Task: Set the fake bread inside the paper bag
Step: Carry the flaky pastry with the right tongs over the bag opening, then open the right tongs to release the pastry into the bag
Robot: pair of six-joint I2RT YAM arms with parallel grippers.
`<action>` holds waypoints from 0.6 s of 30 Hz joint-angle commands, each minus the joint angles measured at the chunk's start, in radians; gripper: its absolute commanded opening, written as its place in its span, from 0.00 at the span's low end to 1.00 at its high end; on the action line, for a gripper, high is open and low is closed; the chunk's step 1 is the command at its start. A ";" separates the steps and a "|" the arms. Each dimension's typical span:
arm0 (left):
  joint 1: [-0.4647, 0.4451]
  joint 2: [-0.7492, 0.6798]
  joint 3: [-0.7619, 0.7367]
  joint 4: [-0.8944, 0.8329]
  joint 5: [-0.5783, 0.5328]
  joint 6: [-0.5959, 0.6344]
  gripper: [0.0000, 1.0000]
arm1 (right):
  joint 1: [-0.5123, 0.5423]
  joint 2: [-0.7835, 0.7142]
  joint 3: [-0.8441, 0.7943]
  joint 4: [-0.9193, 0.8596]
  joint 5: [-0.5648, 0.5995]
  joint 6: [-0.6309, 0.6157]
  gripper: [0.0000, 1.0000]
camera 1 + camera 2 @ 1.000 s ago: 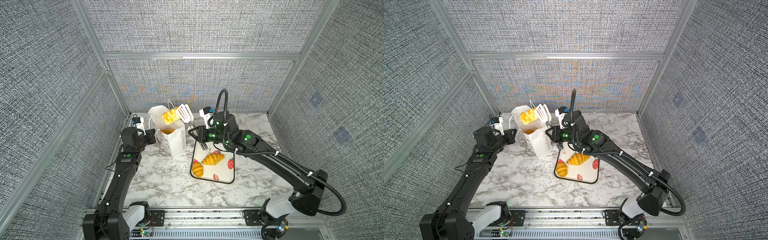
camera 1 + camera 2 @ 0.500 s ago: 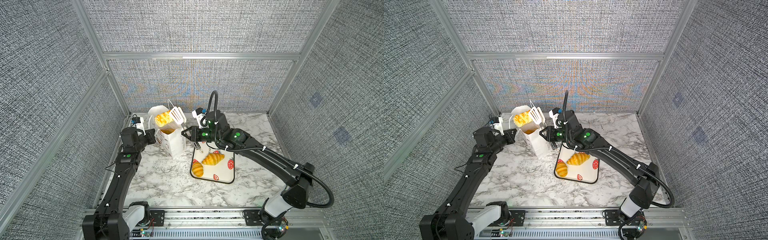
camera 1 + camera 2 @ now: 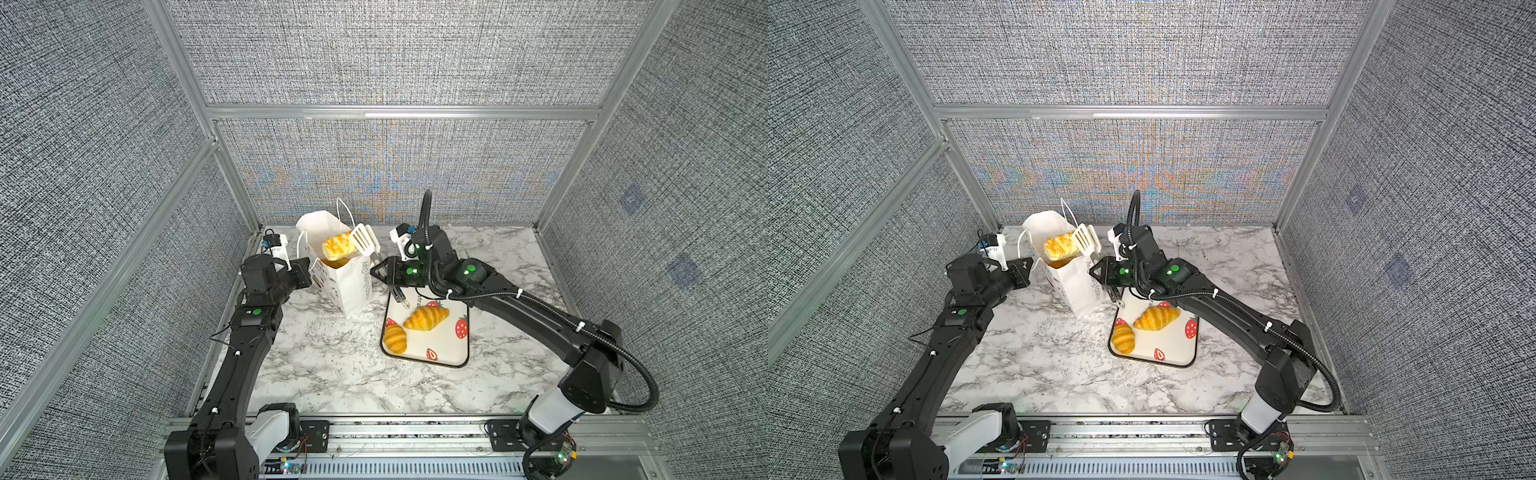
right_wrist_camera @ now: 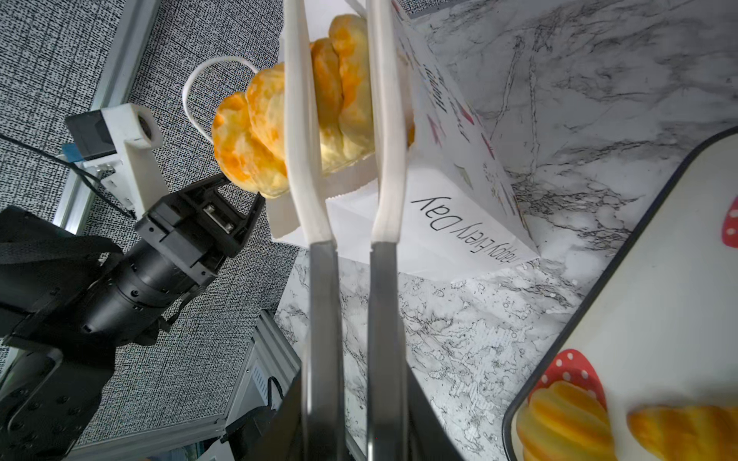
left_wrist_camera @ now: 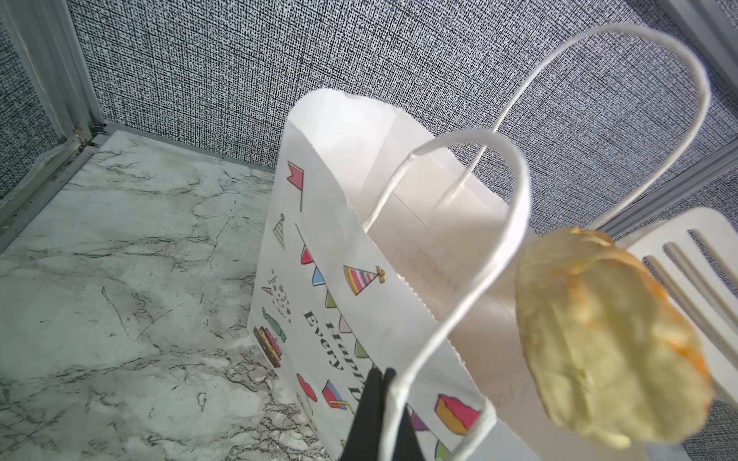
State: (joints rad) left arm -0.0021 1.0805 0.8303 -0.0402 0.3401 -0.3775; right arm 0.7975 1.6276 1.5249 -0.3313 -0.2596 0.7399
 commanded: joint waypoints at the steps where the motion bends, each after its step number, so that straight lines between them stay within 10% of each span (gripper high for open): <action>1: 0.001 -0.002 0.005 -0.007 -0.004 0.006 0.00 | -0.006 -0.013 -0.009 0.040 -0.009 0.015 0.29; 18: 0.001 -0.006 0.004 -0.007 -0.007 0.008 0.00 | -0.010 -0.011 -0.015 0.035 -0.009 0.016 0.35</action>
State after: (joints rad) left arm -0.0021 1.0771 0.8303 -0.0402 0.3397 -0.3771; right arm 0.7868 1.6176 1.5040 -0.3294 -0.2676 0.7467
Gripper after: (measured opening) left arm 0.052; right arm 0.350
